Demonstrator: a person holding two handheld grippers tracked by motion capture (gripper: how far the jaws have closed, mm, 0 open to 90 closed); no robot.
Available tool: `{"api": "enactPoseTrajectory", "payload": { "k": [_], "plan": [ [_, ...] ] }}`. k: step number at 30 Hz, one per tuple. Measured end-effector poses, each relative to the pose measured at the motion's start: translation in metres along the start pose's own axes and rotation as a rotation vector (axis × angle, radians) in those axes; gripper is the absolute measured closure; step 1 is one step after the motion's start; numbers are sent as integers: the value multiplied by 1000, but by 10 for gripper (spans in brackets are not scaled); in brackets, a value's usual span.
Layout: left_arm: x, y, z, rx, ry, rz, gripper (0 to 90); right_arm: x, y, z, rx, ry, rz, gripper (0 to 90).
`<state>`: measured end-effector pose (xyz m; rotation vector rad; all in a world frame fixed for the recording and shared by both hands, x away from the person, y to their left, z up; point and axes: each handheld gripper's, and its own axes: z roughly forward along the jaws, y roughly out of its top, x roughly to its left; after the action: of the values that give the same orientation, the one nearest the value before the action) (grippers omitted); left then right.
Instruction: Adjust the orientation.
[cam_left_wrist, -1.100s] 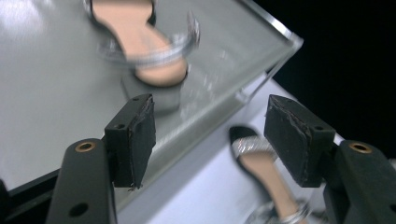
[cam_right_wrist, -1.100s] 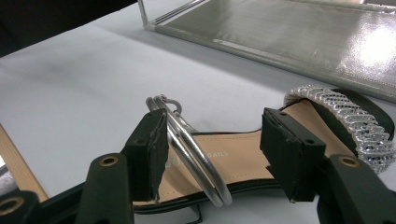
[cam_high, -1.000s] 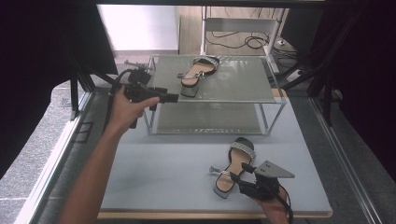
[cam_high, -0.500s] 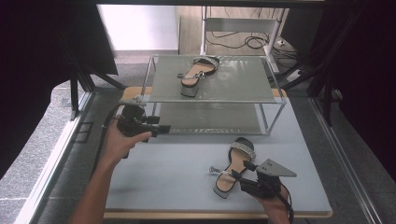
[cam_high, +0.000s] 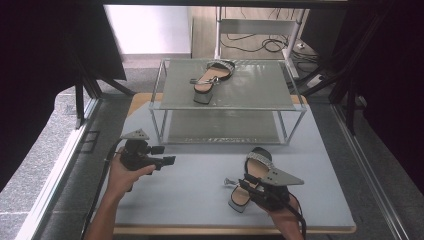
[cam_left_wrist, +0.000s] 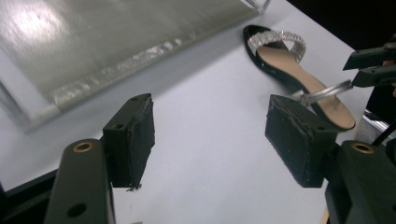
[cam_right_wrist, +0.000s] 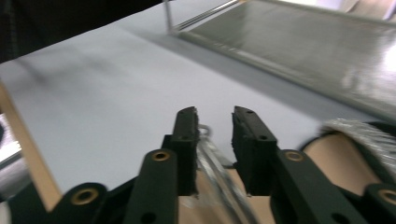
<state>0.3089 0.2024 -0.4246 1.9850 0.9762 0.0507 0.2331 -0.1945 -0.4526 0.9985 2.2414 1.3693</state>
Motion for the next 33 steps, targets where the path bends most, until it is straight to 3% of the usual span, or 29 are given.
{"api": "enactPoseTrajectory", "payload": {
  "k": [3, 10, 12, 15, 16, 17, 22, 26, 30, 33],
  "plan": [
    [2, -13, 0, 6, 1, -16, 333, 12, 6, 10, 28, 44, -24, 791],
    [11, -32, 8, 18, 6, -53, 335, 39, 24, 45, 160, 54, -151, 893],
    [13, -35, 11, 51, 16, -54, 331, 44, 24, 53, 192, 58, -165, 894],
    [14, -39, 11, 46, 0, -66, 330, 51, 16, 61, 233, 62, -180, 895],
    [15, -40, 11, 49, 3, -65, 330, 55, 9, 63, 260, 43, -200, 895],
    [15, -41, 11, 51, 9, -67, 330, 55, 9, 63, 260, 43, -200, 895],
    [17, -43, 9, 41, 2, -85, 330, 60, -6, 53, 301, -66, -262, 896],
    [16, -43, 10, 43, -14, -90, 330, 51, -10, 43, 292, -29, -214, 896],
    [15, -44, 10, 47, -6, -86, 329, 52, -16, 33, 286, -47, -226, 896],
    [14, -45, 11, 53, 10, -85, 327, 46, -22, 22, 272, -25, -193, 896]
  ]
}}
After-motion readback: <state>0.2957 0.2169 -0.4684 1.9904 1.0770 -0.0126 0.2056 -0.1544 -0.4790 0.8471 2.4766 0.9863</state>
